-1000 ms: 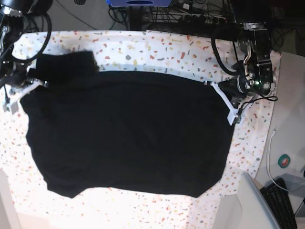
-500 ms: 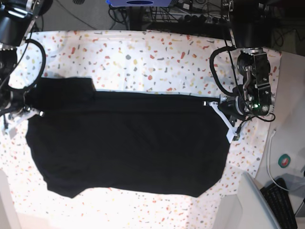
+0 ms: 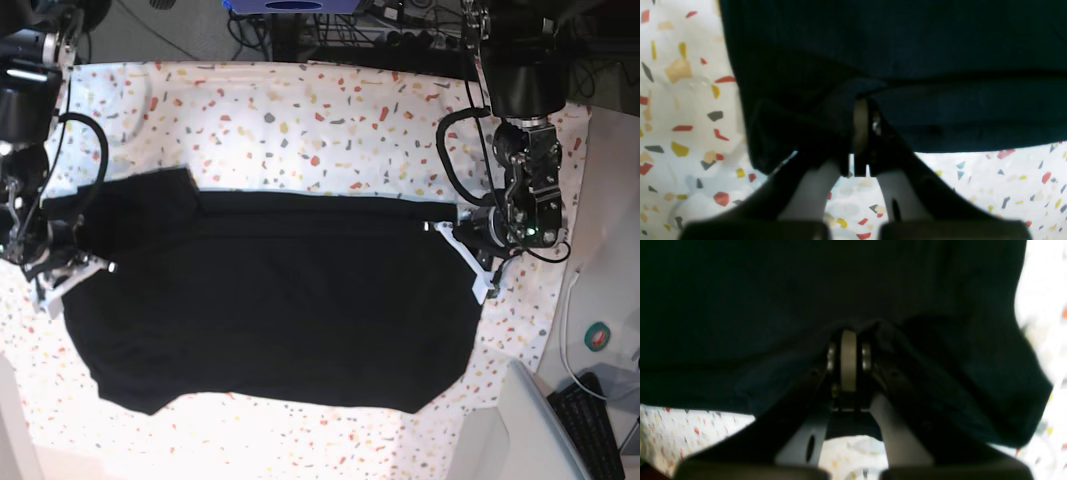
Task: Layout the t-shirt on the table in an organized manner, then fold the t-shirt properly
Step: 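Grasp the shirt's collar-side edge with both grippers at each end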
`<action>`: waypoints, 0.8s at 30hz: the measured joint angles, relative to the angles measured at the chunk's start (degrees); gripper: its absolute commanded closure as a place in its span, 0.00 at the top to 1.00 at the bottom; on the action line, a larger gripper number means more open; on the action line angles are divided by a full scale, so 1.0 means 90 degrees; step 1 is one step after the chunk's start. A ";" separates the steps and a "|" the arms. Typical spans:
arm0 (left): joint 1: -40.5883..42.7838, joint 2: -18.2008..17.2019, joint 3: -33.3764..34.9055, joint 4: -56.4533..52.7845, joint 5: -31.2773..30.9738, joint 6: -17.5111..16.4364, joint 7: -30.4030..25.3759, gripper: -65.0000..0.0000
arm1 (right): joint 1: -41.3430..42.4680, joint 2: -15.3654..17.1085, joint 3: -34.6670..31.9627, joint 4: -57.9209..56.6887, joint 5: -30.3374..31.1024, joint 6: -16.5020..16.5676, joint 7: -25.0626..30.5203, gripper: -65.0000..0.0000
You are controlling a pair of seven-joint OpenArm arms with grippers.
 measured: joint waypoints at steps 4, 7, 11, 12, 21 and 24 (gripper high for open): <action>-0.0180 0.0061 -0.0255 -0.0104 -0.0049 0.0000 0.0000 0.00 | 0.0299 0.0155 -0.0044 -0.0583 0.0027 0.0005 0.0197 0.00; -0.0211 0.0075 -0.0505 -0.0102 -0.0019 0.0000 -0.0022 0.00 | 0.0294 0.0240 -0.0041 -0.0809 -0.0002 0.0005 0.0374 0.00; -0.0398 0.0107 -0.0459 -0.0279 0.0002 -0.0002 -0.0015 0.00 | 0.0323 0.0187 -0.0046 -0.0860 0.0010 0.0002 0.0423 0.00; -0.0442 0.0107 -0.0457 -0.0335 0.0007 0.0000 -0.0022 0.00 | 0.0335 0.0175 -0.0056 -0.0860 0.0005 0.0002 0.0425 0.00; -0.0534 0.0124 -0.0520 -0.0495 0.0005 0.0000 -0.0019 0.00 | 0.0352 0.0187 -0.0053 -0.0860 0.0000 0.0002 0.0442 0.00; -0.0534 0.0124 -0.0529 -0.0495 0.0027 0.0000 -0.0017 0.28 | 0.0369 0.0175 -0.0019 -0.0860 -0.0002 0.0002 0.0447 0.19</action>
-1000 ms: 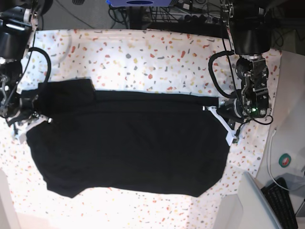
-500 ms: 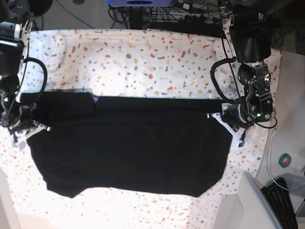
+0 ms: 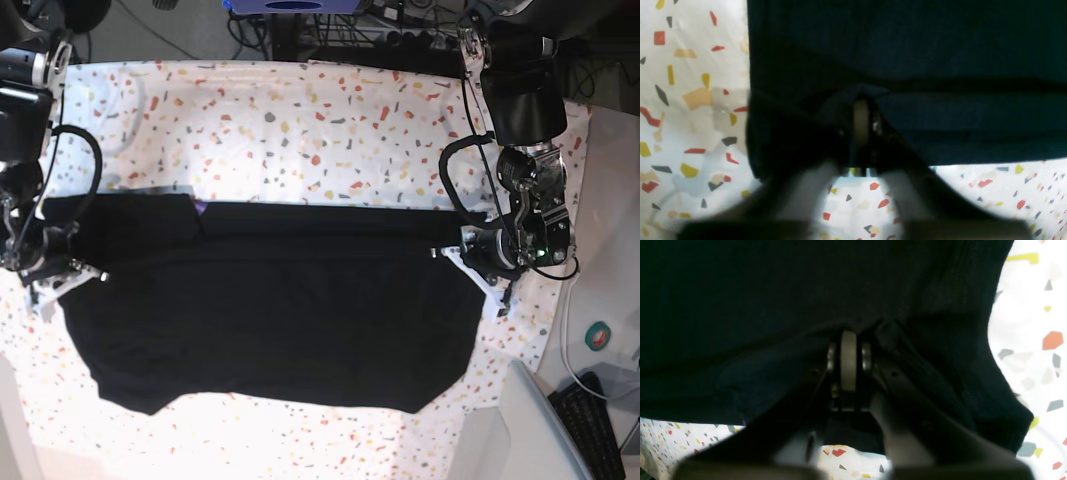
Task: Layout the t-shirt on the table in an organized manner, then fold the t-shirt properly
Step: 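Grasp the shirt's collar-side edge with both grippers at each end, then pull the gripped edge with both grippers away from the hem, stretching the shirt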
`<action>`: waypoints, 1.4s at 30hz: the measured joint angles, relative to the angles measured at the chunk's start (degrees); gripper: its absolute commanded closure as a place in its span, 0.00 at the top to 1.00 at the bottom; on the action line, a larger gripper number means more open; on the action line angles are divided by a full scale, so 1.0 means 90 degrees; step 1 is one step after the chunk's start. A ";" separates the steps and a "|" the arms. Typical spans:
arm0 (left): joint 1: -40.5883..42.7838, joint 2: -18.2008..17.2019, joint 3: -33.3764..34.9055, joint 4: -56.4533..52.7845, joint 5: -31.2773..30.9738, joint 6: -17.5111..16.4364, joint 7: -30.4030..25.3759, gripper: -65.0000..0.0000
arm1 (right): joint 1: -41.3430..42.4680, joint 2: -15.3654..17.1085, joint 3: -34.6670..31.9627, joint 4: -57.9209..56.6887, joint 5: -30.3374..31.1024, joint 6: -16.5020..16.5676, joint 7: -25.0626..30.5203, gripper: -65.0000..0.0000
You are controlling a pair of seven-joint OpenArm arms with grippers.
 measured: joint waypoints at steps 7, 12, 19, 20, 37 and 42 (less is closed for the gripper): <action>-0.0005 0.0070 -0.0359 -0.0002 -0.0068 0.0044 -0.1030 0.96 | -0.0396 -0.0022 0.0019 0.1037 0.0039 -0.0007 0.0568 0.47; 0.0034 0.0379 -0.1683 0.0187 -0.0041 0.0170 -0.1217 1.00 | -0.1353 -0.0231 0.0289 0.2858 0.0027 -0.0032 0.0559 0.47; 0.1316 0.0338 -0.2188 0.1314 -0.1416 0.0170 -0.1324 0.99 | -0.2594 -0.1375 0.2557 0.4364 -0.0005 -0.0039 0.0559 0.57; 0.1634 0.0335 -0.2278 0.1302 -0.1945 0.0163 -0.1282 0.99 | -0.2718 -0.1576 0.2742 0.4362 0.0002 -0.0039 0.0546 0.62; 0.1970 0.0092 -0.1994 0.0525 -0.2591 0.0165 -0.1472 0.99 | -0.1569 -0.1656 0.4316 0.0957 0.0250 0.0469 0.0719 0.67; 0.1894 0.0075 -0.1712 0.0277 -0.2574 0.0165 -0.1987 0.99 | -0.1253 -0.1360 0.4311 0.0279 0.0277 0.0488 0.1188 0.67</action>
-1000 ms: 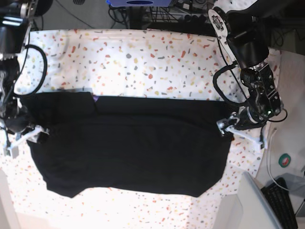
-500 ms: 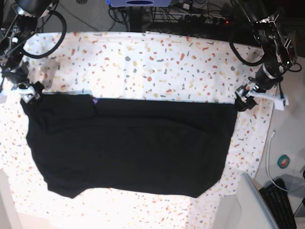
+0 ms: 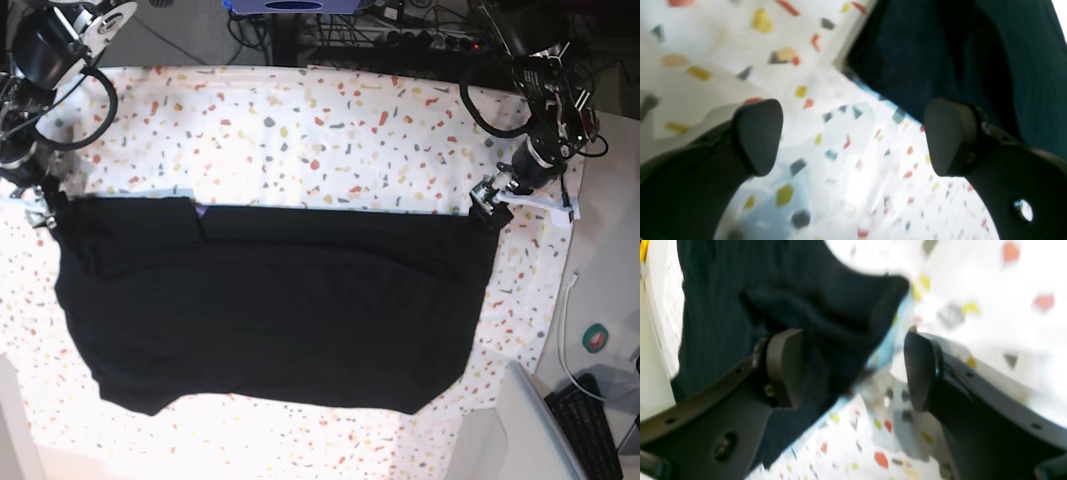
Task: Layout the t-shirt on the table in an organized manner, then fold the t-shirt properly
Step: 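Pull the gripped edge with both grippers away from the hem, stretching the shirt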
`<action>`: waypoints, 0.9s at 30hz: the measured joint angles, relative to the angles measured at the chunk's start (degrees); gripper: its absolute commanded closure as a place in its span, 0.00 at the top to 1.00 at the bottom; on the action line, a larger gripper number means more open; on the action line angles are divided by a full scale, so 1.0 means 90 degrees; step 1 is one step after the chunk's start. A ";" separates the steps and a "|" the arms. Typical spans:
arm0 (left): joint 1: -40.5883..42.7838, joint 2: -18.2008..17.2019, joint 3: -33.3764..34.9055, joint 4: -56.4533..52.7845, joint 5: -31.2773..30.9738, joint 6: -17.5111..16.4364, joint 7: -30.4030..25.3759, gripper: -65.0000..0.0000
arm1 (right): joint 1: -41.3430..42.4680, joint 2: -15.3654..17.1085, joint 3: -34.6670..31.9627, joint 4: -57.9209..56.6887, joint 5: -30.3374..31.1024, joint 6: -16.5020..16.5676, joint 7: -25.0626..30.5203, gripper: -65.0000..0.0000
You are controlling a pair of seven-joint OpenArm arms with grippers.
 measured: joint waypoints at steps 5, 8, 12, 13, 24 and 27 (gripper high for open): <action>-0.0117 -0.0036 0.0180 -0.0221 -0.0012 -0.0015 -0.0187 0.99 | 0.0017 0.0002 0.0000 -0.0053 0.0017 0.0039 0.0053 0.64; -0.0223 -0.0012 0.0170 -0.0301 -0.0027 -0.0044 -0.0158 0.99 | 0.0032 0.0015 -0.0066 -0.0102 -0.0104 0.0024 0.0172 0.50; -0.0491 -0.0022 0.0172 -0.0631 -0.0053 -0.0046 -0.0194 0.99 | 0.0017 0.0063 -0.0464 -0.0107 -0.0155 -0.0075 0.0245 0.44; -0.0544 -0.0022 0.0172 -0.0707 -0.0063 -0.0051 -0.0228 0.99 | 0.0034 0.0044 -0.0520 -0.0107 -0.0153 -0.0075 0.0255 0.44; -0.0879 -0.0148 0.0636 -0.1600 -0.0189 -0.0085 -0.1020 0.57 | 0.0049 0.0032 -0.0525 -0.0119 -0.0104 -0.0073 0.0262 0.42; -0.1042 -0.0172 0.0641 -0.1979 -0.0231 -0.0070 -0.0986 0.15 | 0.0046 0.0024 -0.0525 -0.0138 -0.0134 -0.0078 0.0374 0.27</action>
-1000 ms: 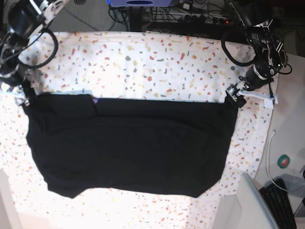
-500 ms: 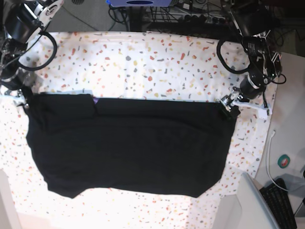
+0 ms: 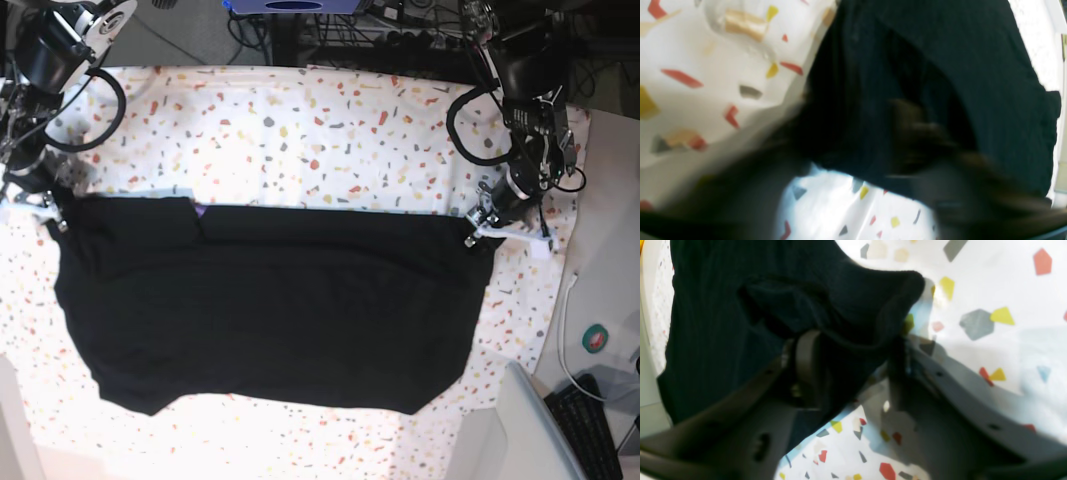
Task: Layout the t-shirt on the table in an organized manner, then fold the t-shirt properly
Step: 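Pull the gripped edge with both grippers away from the hem, stretching the shirt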
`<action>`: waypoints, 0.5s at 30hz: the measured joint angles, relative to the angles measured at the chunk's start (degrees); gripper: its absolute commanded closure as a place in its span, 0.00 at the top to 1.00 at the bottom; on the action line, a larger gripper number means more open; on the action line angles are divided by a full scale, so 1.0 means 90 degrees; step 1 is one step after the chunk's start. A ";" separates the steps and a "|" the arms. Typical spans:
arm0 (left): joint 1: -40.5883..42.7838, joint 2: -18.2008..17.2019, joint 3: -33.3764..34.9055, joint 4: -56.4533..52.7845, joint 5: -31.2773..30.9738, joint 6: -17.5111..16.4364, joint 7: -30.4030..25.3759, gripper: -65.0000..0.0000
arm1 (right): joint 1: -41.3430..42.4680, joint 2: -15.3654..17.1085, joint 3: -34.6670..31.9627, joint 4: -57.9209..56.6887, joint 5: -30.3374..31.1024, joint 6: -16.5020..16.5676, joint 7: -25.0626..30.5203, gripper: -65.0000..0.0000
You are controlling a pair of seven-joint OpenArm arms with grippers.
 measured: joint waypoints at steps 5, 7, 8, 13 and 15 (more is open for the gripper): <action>-0.0039 0.0000 0.0029 0.0034 0.0027 0.0051 0.0226 0.00 | -0.0049 -0.0075 0.0024 -0.0019 -0.0049 -0.0007 0.0194 0.00; 0.0114 -0.0068 0.0107 0.0376 -0.0005 0.0311 0.0563 0.00 | -0.0063 -0.0083 0.0024 0.0034 -0.0090 -0.0029 0.0168 0.00; 0.0228 -0.0107 0.0085 0.0605 -0.0053 0.0449 0.0879 0.00 | -0.0121 -0.0085 -0.0002 0.0121 -0.0095 -0.0027 0.0100 0.00; 0.1144 -0.0216 0.0015 0.2062 0.0187 0.0818 0.1617 0.00 | -0.0595 -0.0114 -0.0036 0.0988 -0.0146 -0.0049 -0.0695 0.00; 0.1426 -0.0143 -0.0228 0.2472 0.0155 0.0804 0.1836 0.00 | -0.0758 -0.0131 -0.0017 0.1282 -0.0146 -0.0051 -0.0903 0.00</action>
